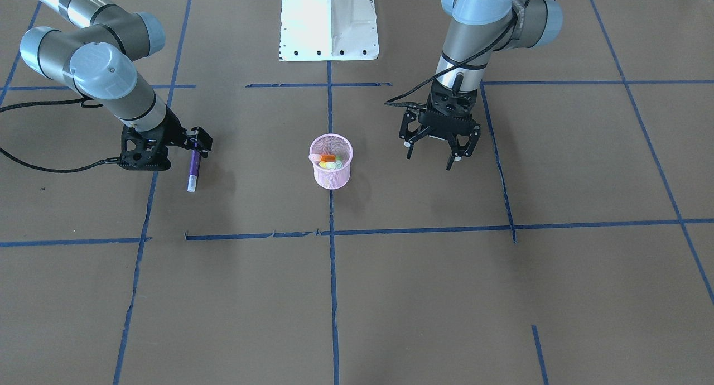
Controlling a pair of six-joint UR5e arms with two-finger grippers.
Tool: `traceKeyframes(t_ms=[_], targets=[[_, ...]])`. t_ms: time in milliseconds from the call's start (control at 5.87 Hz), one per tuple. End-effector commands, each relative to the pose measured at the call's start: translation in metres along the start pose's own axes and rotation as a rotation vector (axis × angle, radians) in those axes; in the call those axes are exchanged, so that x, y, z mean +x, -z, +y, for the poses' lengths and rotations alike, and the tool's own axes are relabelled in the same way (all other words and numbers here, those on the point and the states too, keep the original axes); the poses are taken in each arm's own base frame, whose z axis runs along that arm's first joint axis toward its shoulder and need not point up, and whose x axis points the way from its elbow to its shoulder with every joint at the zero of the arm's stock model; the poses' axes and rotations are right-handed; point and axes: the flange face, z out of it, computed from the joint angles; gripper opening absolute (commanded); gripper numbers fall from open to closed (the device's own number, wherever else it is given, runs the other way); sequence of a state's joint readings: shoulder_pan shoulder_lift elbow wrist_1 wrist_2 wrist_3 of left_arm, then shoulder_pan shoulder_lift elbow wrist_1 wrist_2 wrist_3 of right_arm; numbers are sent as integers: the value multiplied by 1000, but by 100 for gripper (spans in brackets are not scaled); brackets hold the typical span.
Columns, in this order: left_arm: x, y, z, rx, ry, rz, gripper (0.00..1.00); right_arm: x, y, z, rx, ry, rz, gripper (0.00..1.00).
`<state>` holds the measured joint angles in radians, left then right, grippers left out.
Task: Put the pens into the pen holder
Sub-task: 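Lower the right gripper onto the purple marker and grasp it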
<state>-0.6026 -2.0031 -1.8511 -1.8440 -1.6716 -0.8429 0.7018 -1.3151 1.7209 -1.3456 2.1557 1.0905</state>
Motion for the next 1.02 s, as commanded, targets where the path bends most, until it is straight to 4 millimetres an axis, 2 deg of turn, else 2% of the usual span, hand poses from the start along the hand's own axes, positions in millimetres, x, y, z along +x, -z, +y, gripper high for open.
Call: traceKeyframes(t_ms=[0,681,852], targets=[[-1,0,1,-3,0,-1,87,-18,-4,-24,-73,-18,6,94],[-1,1,1,1,2,2,89,-18,-16,-21,-88,-25,28,72],[-1,1,0,4,3,3,89,-15,-15,-24,-83,-30,29,57]])
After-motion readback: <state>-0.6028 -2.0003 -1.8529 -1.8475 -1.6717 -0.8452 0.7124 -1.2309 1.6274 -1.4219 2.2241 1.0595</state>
